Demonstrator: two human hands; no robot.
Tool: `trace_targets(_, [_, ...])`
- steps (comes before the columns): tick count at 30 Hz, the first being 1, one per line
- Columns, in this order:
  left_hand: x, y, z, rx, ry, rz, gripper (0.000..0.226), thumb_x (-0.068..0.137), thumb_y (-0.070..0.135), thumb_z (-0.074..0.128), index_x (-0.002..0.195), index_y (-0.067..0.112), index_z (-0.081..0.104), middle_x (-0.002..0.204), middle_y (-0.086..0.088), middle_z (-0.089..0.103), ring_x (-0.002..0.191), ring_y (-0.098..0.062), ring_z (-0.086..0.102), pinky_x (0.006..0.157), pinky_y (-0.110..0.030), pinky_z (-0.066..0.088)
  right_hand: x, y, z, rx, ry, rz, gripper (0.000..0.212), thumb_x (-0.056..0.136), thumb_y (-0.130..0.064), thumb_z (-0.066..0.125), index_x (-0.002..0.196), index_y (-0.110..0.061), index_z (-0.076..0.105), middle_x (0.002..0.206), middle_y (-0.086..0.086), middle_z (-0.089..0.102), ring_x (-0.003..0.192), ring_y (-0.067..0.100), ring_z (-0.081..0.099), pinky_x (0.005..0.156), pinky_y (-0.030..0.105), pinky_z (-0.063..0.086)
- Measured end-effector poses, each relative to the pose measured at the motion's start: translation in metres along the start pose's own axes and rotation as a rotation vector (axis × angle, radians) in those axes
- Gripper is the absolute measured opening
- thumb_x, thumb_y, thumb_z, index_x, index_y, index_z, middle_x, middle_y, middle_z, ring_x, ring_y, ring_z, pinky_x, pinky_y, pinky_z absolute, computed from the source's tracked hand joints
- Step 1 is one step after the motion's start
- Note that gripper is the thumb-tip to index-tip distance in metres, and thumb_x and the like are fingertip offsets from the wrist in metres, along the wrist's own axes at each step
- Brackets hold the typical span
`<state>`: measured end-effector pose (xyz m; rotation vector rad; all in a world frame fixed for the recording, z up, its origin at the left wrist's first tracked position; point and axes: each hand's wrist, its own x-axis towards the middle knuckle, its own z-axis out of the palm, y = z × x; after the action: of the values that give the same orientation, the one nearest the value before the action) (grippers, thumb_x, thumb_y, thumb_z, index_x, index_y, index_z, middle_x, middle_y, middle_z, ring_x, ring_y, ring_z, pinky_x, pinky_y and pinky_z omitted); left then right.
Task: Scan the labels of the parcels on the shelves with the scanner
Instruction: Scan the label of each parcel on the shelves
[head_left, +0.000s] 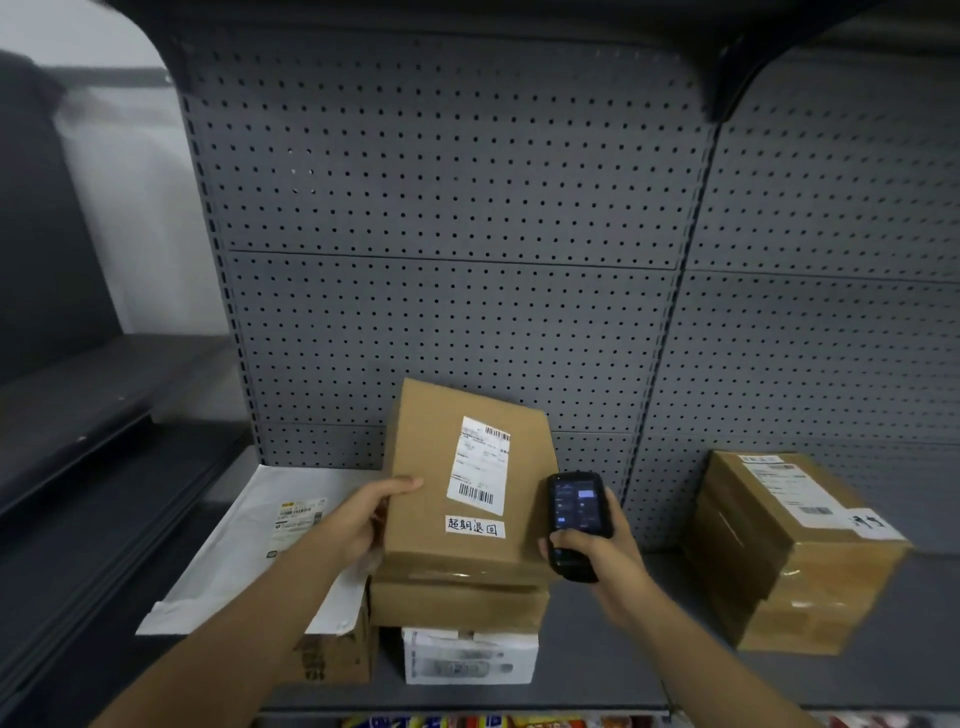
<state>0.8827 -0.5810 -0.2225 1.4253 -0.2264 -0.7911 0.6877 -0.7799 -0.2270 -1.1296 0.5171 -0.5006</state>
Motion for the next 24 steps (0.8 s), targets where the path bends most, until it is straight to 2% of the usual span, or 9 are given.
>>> trace_targets(3, [-0.011,0.009,0.017,0.018,-0.011,0.105,0.082,0.048,0.032,0.088,0.121,0.009,0.059,0.116,-0.013,0.068,0.107,-0.028,0.063,0.081,-0.038,0.051,-0.018,-0.025,0.001,0.036,-0.087,-0.014,0.065,0.073,0.021,0.065,0.126,-0.016,0.055,0.115,0.025,0.064,0.086,0.036,0.067,0.071,0.043,0.06])
trace_targets(5, [-0.015,0.014,0.026,0.016,0.02,0.173,0.108,0.038,0.035,0.093,0.134,0.013,0.049,0.121,-0.011,0.067,0.11,-0.029,0.063,0.081,-0.042,0.054,-0.035,-0.045,0.001,0.049,-0.169,-0.024,0.062,0.076,0.018,0.064,0.127,-0.014,0.054,0.12,0.025,0.064,0.09,0.035,0.069,0.076,0.044,0.06])
trace_targets(6, [-0.017,0.017,0.032,0.011,0.031,0.205,0.113,0.039,0.033,0.094,0.138,0.015,0.043,0.123,-0.01,0.065,0.111,-0.029,0.063,0.083,-0.045,0.054,-0.045,-0.056,0.001,0.066,-0.208,-0.016,0.06,0.077,0.018,0.063,0.127,-0.014,0.055,0.12,0.023,0.066,0.092,0.035,0.07,0.079,0.043,0.059])
trace_targets(9, [-0.038,0.027,0.059,-0.003,0.028,0.286,0.117,0.041,0.027,0.093,0.142,0.018,0.036,0.127,-0.007,0.061,0.113,-0.026,0.06,0.089,-0.045,0.051,-0.083,-0.089,-0.006,0.083,-0.314,0.004,0.055,0.08,0.017,0.06,0.125,-0.013,0.058,0.113,0.019,0.071,0.095,0.035,0.07,0.077,0.038,0.06])
trace_targets(11, [-0.058,0.033,0.081,-0.046,0.014,0.318,0.118,0.043,0.017,0.091,0.144,0.019,0.031,0.128,-0.006,0.059,0.113,-0.026,0.058,0.091,-0.043,0.049,-0.109,-0.106,-0.015,0.078,-0.36,0.025,0.055,0.079,0.017,0.061,0.125,-0.013,0.059,0.109,0.022,0.071,0.093,0.039,0.069,0.077,0.039,0.06])
trace_targets(15, [-0.085,0.033,0.119,-0.128,-0.009,0.36,0.104,0.063,-0.01,0.079,0.145,0.022,0.023,0.125,-0.005,0.056,0.105,-0.022,0.058,0.086,-0.037,0.049,-0.154,-0.126,-0.038,0.116,-0.397,0.082,0.056,0.076,0.018,0.062,0.124,-0.011,0.061,0.111,0.027,0.067,0.089,0.042,0.07,0.074,0.041,0.06])
trace_targets(18, [-0.1,0.032,0.139,-0.125,-0.034,0.382,0.107,0.062,-0.011,0.076,0.148,0.021,0.021,0.117,-0.001,0.058,0.103,-0.021,0.059,0.093,-0.043,0.049,-0.183,-0.132,-0.05,0.145,-0.396,0.096,0.054,0.071,0.017,0.064,0.12,-0.007,0.063,0.102,0.026,0.07,0.087,0.042,0.07,0.071,0.04,0.06])
trace_targets(21, [-0.116,0.032,0.155,-0.08,-0.048,0.408,0.115,0.053,-0.009,0.081,0.148,0.019,0.022,0.116,0.0,0.059,0.102,-0.02,0.06,0.099,-0.045,0.046,-0.205,-0.135,-0.058,0.169,-0.363,0.114,0.06,0.064,0.012,0.067,0.121,-0.005,0.06,0.107,0.029,0.066,0.086,0.043,0.07,0.068,0.038,0.06])
trace_targets(24, [-0.124,0.032,0.165,-0.041,-0.044,0.429,0.1,0.067,-0.016,0.073,0.147,0.017,0.023,0.112,0.004,0.057,0.097,-0.016,0.059,0.097,-0.045,0.046,-0.221,-0.141,-0.064,0.186,-0.353,0.103,0.053,0.071,0.016,0.063,0.122,-0.001,0.059,0.113,0.03,0.06,0.087,0.042,0.068,0.066,0.037,0.061])
